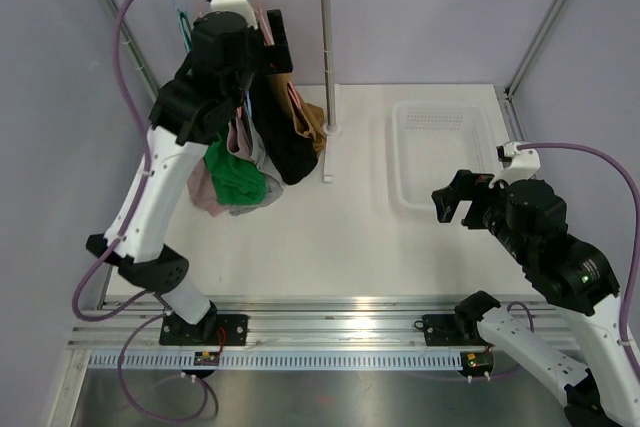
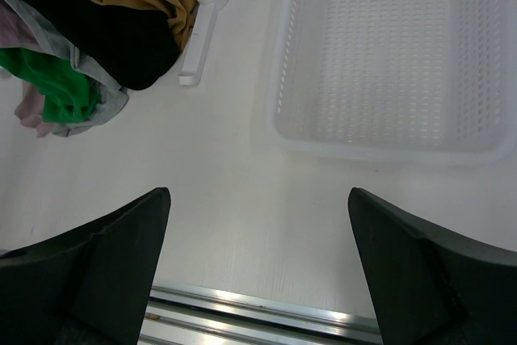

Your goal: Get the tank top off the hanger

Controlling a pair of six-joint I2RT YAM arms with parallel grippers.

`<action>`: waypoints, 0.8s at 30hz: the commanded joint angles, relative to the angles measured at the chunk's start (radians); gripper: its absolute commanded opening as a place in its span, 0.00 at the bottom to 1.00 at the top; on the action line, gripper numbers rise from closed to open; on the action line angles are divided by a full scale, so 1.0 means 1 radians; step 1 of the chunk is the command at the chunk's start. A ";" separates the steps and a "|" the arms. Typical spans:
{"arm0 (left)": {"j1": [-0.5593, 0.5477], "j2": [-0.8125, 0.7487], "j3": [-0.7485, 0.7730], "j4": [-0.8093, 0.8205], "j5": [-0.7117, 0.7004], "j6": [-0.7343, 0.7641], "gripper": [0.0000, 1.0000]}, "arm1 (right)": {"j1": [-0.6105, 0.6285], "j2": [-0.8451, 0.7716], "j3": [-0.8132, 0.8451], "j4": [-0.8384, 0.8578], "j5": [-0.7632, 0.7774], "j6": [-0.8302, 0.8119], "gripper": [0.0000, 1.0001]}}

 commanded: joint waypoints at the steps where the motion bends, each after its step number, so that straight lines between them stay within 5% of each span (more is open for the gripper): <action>1: -0.005 0.111 0.080 0.089 -0.177 0.084 0.95 | 0.003 -0.012 0.005 0.046 -0.032 0.012 1.00; 13: 0.038 0.357 0.201 0.191 -0.241 0.145 0.72 | 0.003 -0.006 -0.012 0.066 -0.099 0.009 0.99; 22: 0.081 0.391 0.200 0.186 -0.189 0.124 0.31 | 0.003 0.019 -0.011 0.089 -0.127 0.003 0.98; 24: 0.088 0.395 0.215 0.183 -0.174 0.125 0.14 | 0.003 0.025 -0.009 0.093 -0.133 0.005 0.98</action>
